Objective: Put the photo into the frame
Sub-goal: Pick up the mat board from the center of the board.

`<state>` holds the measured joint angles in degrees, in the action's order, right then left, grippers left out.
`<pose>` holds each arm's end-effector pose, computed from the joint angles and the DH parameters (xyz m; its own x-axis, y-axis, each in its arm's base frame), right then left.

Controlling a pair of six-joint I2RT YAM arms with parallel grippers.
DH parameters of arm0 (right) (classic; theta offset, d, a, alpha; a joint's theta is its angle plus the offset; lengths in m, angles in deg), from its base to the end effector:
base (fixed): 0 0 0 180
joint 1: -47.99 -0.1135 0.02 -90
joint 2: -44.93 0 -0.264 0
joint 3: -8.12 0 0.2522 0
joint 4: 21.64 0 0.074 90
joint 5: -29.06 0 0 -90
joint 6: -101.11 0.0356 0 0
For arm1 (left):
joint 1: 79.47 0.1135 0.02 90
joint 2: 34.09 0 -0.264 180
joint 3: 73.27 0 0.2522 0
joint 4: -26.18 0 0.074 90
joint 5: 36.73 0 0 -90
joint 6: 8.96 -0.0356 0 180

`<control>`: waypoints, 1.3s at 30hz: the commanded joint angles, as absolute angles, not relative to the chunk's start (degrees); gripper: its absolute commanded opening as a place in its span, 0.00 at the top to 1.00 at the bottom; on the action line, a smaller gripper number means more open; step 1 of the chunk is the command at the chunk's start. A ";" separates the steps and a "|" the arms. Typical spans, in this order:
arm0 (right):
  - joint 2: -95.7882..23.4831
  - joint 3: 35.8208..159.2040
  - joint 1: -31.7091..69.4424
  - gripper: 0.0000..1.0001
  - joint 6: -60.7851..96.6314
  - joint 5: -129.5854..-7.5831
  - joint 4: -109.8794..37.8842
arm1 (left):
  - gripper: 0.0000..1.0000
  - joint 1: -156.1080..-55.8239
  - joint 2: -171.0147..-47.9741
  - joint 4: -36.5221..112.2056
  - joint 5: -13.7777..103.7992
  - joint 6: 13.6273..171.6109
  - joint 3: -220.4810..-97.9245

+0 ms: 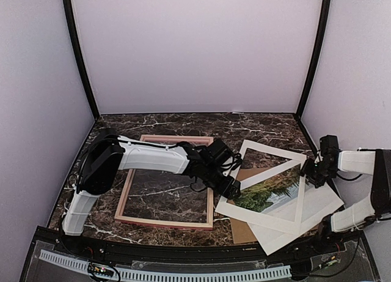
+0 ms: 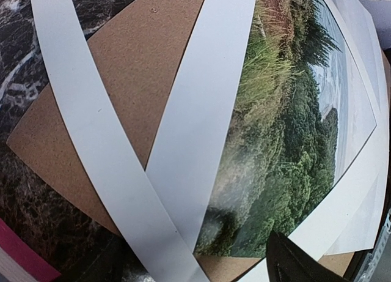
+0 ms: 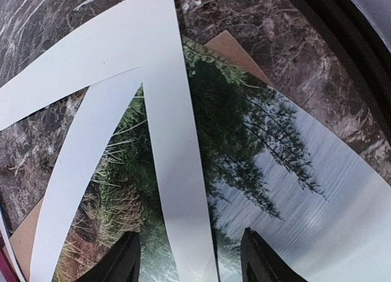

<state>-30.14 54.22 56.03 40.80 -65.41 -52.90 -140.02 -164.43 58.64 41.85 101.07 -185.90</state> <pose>0.2251 -0.0290 0.1514 -0.6966 0.5971 -0.3978 0.5136 0.8021 0.3047 0.2401 -0.4396 0.1544 -0.6684 0.5010 -0.5497 0.7312 0.5781 -0.3622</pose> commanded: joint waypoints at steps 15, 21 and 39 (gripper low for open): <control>-29.05 49.92 62.08 0.56 40.91 -84.41 -44.58 | 0.18 -140.02 -162.16 58.59 43.14 102.83 -180.74; -28.12 49.76 63.75 0.62 40.77 -91.17 -42.56 | 0.18 -140.02 -162.23 58.23 43.21 102.92 -180.32; -26.52 48.73 65.13 0.83 36.90 -95.21 -42.08 | 0.18 -140.02 -161.64 57.57 43.46 103.19 -179.67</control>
